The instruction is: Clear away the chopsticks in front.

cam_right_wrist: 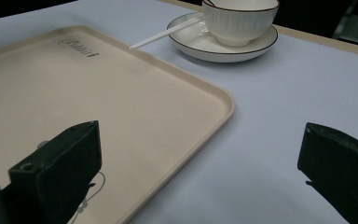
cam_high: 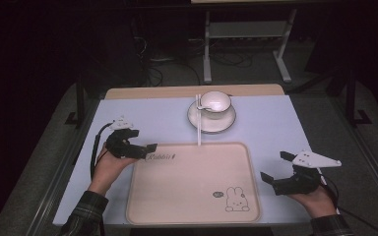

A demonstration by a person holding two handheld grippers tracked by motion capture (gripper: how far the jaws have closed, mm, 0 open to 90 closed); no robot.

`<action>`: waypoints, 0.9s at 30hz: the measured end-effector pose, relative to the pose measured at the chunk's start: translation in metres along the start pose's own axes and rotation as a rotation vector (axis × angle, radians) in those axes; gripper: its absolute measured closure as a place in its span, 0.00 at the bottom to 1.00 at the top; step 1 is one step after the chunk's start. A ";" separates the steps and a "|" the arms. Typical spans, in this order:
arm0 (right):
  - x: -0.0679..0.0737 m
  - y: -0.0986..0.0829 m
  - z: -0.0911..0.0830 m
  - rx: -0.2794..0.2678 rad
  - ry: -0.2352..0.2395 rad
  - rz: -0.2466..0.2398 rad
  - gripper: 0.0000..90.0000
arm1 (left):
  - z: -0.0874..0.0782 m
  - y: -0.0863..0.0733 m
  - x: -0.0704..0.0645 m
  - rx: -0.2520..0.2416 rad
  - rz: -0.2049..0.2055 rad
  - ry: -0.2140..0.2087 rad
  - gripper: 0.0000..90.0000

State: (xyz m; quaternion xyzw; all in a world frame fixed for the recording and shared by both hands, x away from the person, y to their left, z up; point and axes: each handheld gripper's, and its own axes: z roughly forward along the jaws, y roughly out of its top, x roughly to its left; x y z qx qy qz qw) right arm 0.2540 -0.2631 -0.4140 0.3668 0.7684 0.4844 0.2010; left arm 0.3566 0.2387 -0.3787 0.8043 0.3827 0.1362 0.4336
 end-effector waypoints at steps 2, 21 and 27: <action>0.000 0.000 0.000 0.000 -0.002 0.000 0.00 | 0.006 0.007 0.001 0.002 0.002 -0.004 0.05; 0.000 0.000 0.000 -0.002 -0.001 -0.001 0.00 | 0.069 0.058 -0.010 0.043 0.019 -0.009 0.16; -0.001 0.000 0.000 -0.001 -0.002 0.001 0.00 | 0.102 0.067 -0.014 0.088 -0.008 -0.015 0.26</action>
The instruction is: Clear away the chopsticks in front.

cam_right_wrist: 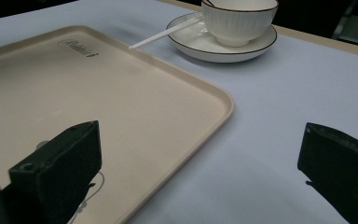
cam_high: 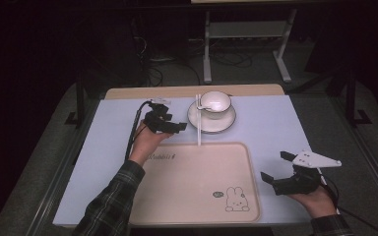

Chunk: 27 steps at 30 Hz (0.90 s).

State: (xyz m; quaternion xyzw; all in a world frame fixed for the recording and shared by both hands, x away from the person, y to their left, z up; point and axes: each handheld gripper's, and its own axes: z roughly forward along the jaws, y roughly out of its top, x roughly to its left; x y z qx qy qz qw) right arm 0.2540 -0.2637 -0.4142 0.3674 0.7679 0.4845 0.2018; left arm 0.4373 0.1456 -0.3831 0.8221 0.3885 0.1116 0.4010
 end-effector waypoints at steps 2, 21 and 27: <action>0.000 0.000 0.000 -0.001 0.001 0.001 0.00 | 0.009 0.003 -0.001 0.013 -0.002 0.005 0.30; -0.002 -0.001 -0.002 -0.009 0.008 0.006 0.00 | 0.079 0.029 -0.012 0.110 -0.010 0.011 0.54; -0.002 -0.001 -0.002 -0.012 0.009 0.008 0.00 | 0.091 0.031 -0.014 0.141 -0.001 0.036 0.59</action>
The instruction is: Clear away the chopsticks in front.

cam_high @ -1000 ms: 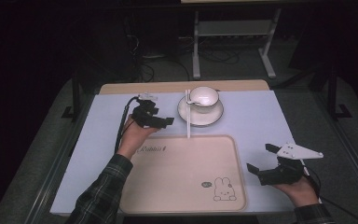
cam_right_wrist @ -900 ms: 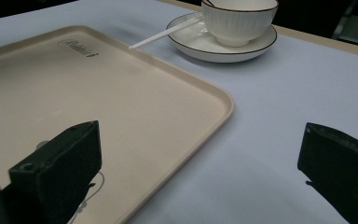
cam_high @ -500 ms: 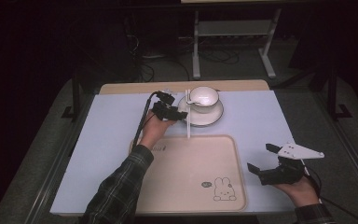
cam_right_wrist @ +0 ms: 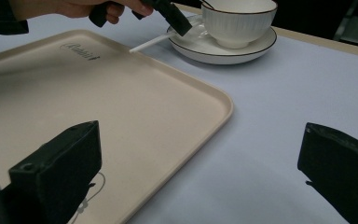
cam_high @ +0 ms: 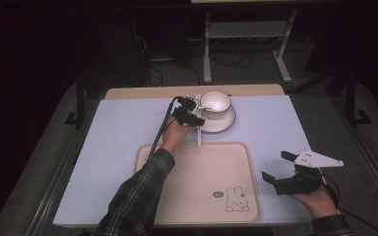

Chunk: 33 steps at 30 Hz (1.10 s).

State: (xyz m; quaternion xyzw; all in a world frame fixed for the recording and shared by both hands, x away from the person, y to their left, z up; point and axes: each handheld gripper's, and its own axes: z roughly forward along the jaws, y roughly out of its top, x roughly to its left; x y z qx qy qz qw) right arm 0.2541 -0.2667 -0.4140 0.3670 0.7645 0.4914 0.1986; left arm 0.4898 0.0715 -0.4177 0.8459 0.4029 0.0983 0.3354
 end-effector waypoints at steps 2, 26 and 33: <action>0.000 0.000 0.000 -0.001 0.001 0.001 0.00 | 0.002 0.001 0.001 0.002 0.003 0.009 0.61; -0.001 0.000 -0.001 -0.003 0.006 0.010 0.00 | 0.016 0.015 0.022 0.001 0.003 0.123 0.80; -0.001 0.000 -0.001 -0.002 0.005 0.008 0.00 | -0.014 0.014 0.023 -0.045 -0.003 0.098 0.72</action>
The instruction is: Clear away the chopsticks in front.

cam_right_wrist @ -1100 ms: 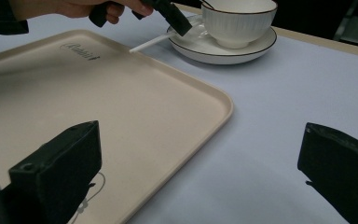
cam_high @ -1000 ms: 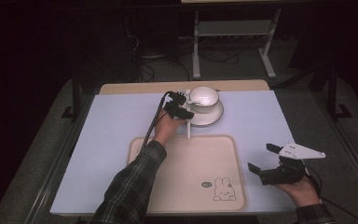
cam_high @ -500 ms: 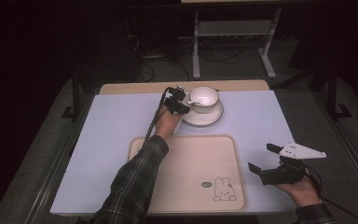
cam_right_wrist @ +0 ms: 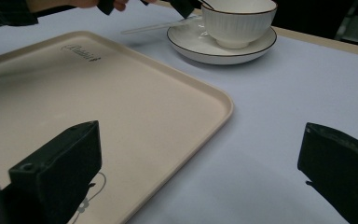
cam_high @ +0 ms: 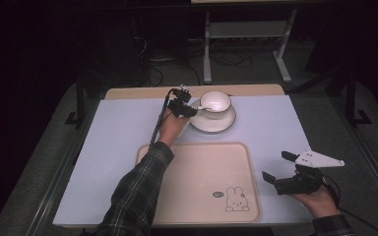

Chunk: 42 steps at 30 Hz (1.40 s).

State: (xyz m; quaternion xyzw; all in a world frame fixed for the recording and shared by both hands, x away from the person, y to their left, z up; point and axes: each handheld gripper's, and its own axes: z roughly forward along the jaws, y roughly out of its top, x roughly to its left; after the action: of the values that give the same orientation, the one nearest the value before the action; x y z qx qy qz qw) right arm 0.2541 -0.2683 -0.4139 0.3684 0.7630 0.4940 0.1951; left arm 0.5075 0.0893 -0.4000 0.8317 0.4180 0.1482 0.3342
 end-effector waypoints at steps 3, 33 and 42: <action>0.001 0.000 0.000 0.001 0.000 -0.002 0.00 | -0.010 -0.002 0.001 -0.015 0.000 -0.003 0.73; 0.001 0.000 0.001 0.011 -0.001 -0.006 0.00 | -0.012 -0.040 0.009 0.051 -0.027 -0.046 0.86; 0.002 0.000 0.002 0.011 0.000 -0.007 0.00 | -0.010 -0.041 0.010 0.051 -0.034 -0.018 0.93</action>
State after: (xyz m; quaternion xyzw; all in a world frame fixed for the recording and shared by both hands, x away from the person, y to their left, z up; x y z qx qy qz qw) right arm 0.2541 -0.2662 -0.4145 0.3668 0.7670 0.4892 0.1946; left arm 0.4841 0.1192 -0.4208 0.8338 0.4328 0.1244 0.3192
